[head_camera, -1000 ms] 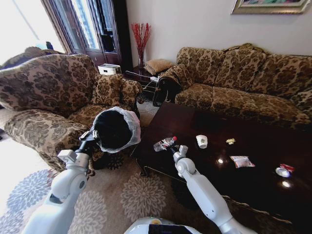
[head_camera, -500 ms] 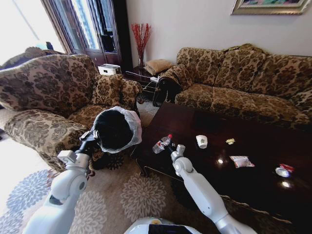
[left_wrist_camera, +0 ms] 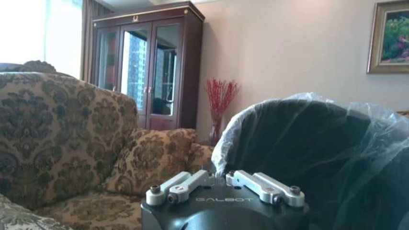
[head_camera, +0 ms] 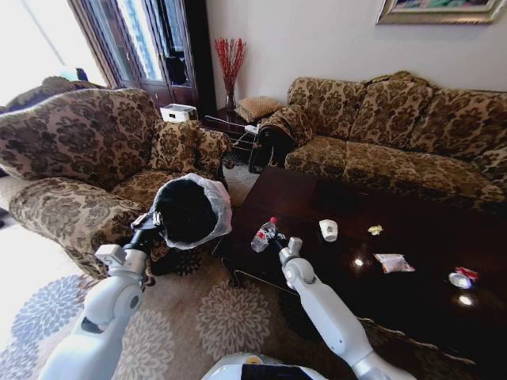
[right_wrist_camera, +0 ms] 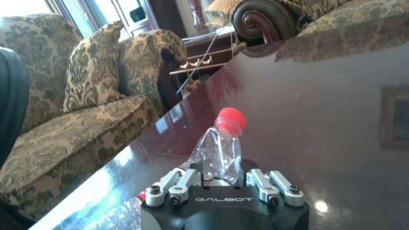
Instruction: Move to the front of the table and place the trash on the table into the trash bin.
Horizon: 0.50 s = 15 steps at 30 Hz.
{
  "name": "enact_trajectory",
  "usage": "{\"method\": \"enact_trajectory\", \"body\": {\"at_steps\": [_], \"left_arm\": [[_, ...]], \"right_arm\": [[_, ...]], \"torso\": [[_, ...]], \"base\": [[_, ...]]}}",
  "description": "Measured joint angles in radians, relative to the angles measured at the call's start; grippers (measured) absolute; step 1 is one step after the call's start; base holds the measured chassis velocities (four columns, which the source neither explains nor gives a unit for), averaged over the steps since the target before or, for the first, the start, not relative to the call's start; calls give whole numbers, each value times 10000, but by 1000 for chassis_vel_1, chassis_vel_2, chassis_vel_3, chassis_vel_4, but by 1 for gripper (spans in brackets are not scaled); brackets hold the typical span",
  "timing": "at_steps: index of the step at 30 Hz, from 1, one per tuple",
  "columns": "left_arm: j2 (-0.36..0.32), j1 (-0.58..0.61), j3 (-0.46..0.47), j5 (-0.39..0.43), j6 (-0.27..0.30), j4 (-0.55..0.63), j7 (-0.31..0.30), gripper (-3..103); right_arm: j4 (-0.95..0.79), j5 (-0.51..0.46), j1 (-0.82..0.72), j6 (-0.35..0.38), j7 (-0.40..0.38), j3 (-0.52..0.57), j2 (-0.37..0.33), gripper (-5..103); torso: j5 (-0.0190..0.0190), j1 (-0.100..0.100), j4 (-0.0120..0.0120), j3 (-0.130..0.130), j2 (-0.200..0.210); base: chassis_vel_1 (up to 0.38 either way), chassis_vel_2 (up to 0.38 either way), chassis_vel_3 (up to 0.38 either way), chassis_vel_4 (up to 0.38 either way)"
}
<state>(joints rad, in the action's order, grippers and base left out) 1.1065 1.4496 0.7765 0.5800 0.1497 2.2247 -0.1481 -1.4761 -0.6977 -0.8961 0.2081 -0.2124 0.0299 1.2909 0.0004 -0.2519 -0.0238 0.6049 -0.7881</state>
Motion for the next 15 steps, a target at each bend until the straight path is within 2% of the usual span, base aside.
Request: {"method": "enact_trajectory", "body": {"at_steps": [2,3,5,10,12,15], "left_arm": [[-1,-7,-5,0,0,-4,3,3],[0,-12,-10,0,0,-5,6,3],[1,-12,-16,0,0,-6,9,3],[-61,-22,-24,9,0,-22,16,3],[-206,-58,-64,78,6,-113,28,3],[-422,-144,-163,248,90,-255,28,3]], "right_arm": [[-41,28,-21,0,-1,7,-37,27],[-85,54,-41,-2,-10,21,-72,19],[-122,58,-50,-3,-31,35,-87,19],[-520,29,-90,7,-215,229,-240,6],[-1073,-55,-50,-64,-255,468,-509,1],[-1554,-158,117,-183,-243,632,-830,1]], "torso": [[-1,0,1,0,0],[-1,0,1,0,1],[0,0,0,1,1],[1,-3,-2,4,4],[1,-3,1,4,4],[-1,-3,-1,3,4]], "base": [[0,0,0,0],[0,0,0,0],[0,0,0,0],[0,0,0,0],[0,0,0,0],[0,0,0,0]]}}
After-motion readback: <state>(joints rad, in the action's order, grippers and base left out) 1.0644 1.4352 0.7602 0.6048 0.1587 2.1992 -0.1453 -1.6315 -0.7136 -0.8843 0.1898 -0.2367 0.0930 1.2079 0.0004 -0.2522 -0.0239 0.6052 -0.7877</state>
